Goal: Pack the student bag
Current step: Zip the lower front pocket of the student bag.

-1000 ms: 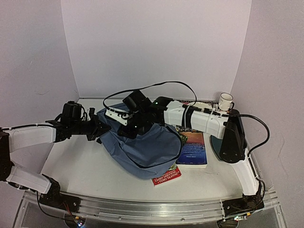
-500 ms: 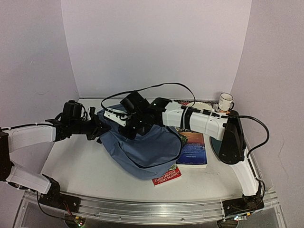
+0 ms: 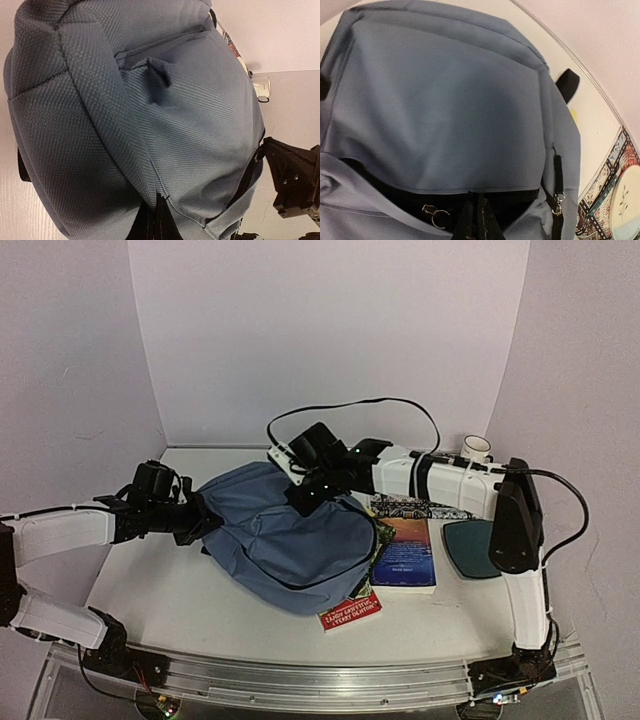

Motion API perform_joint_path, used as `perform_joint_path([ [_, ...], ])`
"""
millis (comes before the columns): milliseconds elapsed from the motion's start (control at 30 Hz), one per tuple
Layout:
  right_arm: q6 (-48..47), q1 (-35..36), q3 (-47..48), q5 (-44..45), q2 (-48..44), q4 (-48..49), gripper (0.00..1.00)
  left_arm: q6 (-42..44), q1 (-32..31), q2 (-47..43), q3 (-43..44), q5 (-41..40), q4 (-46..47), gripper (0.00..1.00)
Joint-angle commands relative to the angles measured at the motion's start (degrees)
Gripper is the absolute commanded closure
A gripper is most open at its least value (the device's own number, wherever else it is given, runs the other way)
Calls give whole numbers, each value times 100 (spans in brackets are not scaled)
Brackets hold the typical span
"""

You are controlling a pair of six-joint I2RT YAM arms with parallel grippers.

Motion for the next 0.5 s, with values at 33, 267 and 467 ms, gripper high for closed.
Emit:
perform_joint_path([
  [33,1255,-699,-806,853,-841,492,100,34,163,-295,-150,-810,-521,100],
  [267,2093,-1204,-1250,848,-1026,601,100,155,335,-66,-126,-1235,-1055,100],
  [467,2235,-1188,-958,-1289,-792,852,100,653,416,38,107,-1231,-1099,100],
])
